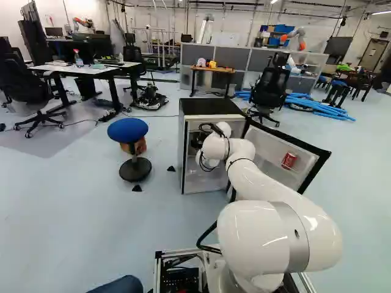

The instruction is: Grab a drink from the fridge

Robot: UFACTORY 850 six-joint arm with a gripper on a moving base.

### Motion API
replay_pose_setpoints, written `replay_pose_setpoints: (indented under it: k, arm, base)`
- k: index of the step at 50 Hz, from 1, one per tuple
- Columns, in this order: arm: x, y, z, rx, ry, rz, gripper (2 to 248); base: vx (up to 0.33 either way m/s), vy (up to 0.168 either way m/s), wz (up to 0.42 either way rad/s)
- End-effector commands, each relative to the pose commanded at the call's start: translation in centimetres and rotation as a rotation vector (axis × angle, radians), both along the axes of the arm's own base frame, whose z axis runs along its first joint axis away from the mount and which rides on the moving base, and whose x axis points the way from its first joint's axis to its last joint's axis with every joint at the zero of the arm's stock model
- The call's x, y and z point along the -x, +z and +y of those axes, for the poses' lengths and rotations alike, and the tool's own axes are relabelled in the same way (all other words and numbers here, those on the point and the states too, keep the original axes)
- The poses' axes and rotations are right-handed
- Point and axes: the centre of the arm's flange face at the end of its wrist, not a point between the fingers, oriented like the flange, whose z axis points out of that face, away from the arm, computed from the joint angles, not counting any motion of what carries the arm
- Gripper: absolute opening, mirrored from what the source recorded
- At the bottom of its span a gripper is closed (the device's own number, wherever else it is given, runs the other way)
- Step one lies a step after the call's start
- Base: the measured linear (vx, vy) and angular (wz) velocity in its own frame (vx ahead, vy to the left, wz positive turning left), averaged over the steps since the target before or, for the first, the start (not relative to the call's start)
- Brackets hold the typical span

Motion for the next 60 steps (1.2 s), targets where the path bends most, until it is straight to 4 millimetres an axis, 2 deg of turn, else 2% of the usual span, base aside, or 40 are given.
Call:
replay_pose_setpoints:
  k: [1,6,33,60]
  arm:
    - [0.0,0.0,0.0,0.000,0.000,0.000,180]
    - [0.0,0.0,0.0,0.000,0.000,0.000,177]
    - [0.0,0.0,0.1,0.000,0.001,-0.001,179]
    - [-0.7,-0.5,1.0,0.004,0.014,-0.033,179]
  base:
    - [0.000,0.000,0.000]
    - [0.000,0.000,0.000]
    - [0.000,0.000,0.000]
    - [0.000,0.000,0.000]
